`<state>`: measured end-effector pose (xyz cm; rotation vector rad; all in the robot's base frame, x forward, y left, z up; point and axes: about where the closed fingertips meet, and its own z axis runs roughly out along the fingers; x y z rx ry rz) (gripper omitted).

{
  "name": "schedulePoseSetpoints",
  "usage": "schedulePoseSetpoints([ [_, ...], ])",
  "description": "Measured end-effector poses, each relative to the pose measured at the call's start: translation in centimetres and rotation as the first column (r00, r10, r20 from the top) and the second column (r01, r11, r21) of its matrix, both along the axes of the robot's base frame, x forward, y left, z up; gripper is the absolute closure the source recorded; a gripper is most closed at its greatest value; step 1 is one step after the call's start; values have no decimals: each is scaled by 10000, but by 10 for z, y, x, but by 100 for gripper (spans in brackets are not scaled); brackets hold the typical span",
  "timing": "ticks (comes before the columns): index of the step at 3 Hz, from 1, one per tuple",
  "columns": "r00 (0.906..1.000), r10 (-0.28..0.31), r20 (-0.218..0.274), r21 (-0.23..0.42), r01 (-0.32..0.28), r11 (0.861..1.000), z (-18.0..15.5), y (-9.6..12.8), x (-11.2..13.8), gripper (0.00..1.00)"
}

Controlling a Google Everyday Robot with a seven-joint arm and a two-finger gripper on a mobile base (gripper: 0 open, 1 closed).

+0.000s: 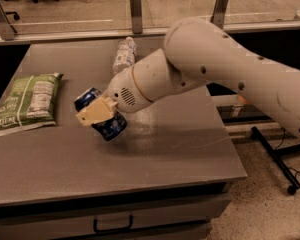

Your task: Place pepsi can upright

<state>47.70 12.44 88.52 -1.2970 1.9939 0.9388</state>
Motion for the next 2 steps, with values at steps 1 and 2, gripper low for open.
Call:
schedulePoseSetpoints([
  [1,9990,446,-84,2877,-403,9569,21,-10,0,100],
  [2,9871,1063,1193,4170,-1470,8969,39,-39,-12,100],
])
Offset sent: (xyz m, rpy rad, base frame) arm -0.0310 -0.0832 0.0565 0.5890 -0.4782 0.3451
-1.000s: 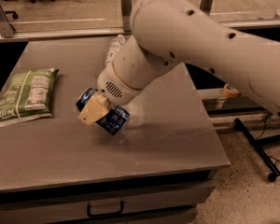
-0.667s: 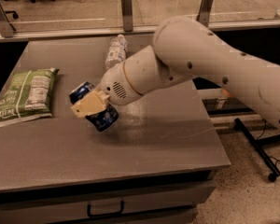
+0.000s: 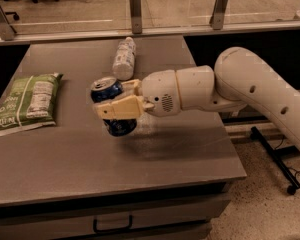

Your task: Place pepsi can upright

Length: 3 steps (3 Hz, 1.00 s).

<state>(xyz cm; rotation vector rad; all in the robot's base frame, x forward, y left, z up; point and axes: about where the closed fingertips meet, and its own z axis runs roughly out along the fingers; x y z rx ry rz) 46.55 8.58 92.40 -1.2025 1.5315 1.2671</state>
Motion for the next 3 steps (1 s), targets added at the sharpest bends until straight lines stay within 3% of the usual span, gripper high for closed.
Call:
schedulePoseSetpoints([
  [1,9843,345,1731,481,-434,9979,0,-17,-12,100],
  [2,9520,287,3048,843,-570,9948,-5,-25,-14,100],
  [3,9316,198,3629,927,-572,9941,-15,-30,-11,93],
])
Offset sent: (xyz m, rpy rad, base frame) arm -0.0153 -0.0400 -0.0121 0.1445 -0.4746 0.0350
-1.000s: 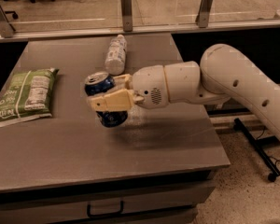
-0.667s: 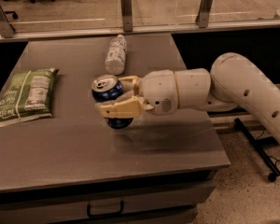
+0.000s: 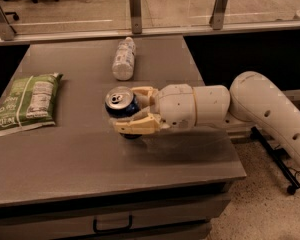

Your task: Place pepsi can upright

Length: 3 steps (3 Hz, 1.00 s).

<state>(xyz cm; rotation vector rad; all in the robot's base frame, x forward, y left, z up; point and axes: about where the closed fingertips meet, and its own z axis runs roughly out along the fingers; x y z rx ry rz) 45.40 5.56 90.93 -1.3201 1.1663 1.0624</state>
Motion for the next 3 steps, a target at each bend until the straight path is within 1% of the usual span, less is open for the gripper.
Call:
schedulePoseSetpoints([
  [1,9999,-94,70,-185,95,9998,-15,-3,2,74],
  [2,9998,-200,-23,-303,199,9993,-26,-7,4,52],
  [3,9997,-218,-134,-345,213,9992,-30,-9,4,27],
])
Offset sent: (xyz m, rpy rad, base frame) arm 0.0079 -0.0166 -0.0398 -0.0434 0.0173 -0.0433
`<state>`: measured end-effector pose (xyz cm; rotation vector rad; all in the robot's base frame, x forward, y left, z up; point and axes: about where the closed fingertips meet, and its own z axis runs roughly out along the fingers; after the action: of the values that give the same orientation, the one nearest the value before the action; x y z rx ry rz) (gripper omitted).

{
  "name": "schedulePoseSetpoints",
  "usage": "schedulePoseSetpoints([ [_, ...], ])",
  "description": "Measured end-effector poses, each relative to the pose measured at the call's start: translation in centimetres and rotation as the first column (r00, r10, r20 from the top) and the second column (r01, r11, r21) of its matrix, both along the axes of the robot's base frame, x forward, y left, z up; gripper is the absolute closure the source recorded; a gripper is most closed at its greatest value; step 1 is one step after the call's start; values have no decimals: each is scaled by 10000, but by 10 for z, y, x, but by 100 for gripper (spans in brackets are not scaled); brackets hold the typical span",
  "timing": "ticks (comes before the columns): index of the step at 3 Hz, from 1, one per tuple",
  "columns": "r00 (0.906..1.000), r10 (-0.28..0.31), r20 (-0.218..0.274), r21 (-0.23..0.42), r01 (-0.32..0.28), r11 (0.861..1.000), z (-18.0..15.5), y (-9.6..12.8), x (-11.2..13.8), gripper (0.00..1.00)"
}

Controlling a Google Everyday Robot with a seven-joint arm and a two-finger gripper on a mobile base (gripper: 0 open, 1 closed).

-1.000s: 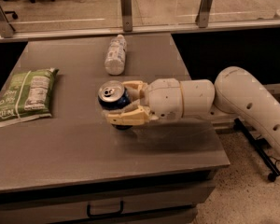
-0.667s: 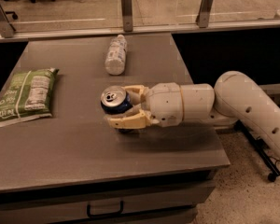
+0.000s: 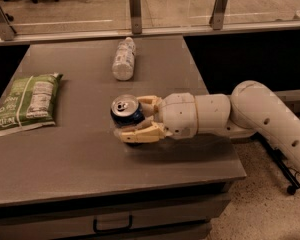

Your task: Place pepsi can upright

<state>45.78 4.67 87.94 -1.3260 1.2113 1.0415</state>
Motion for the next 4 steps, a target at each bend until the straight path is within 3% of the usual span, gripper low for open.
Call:
schedulePoseSetpoints([
  [1,10000,0,0,0,0,10000,0,0,0,5],
  [3,9969,-687,-378,-591,664,9960,-7,-31,-5,0],
  [4,9903,-1332,-402,-1053,1283,9861,-5,-62,-6,0],
])
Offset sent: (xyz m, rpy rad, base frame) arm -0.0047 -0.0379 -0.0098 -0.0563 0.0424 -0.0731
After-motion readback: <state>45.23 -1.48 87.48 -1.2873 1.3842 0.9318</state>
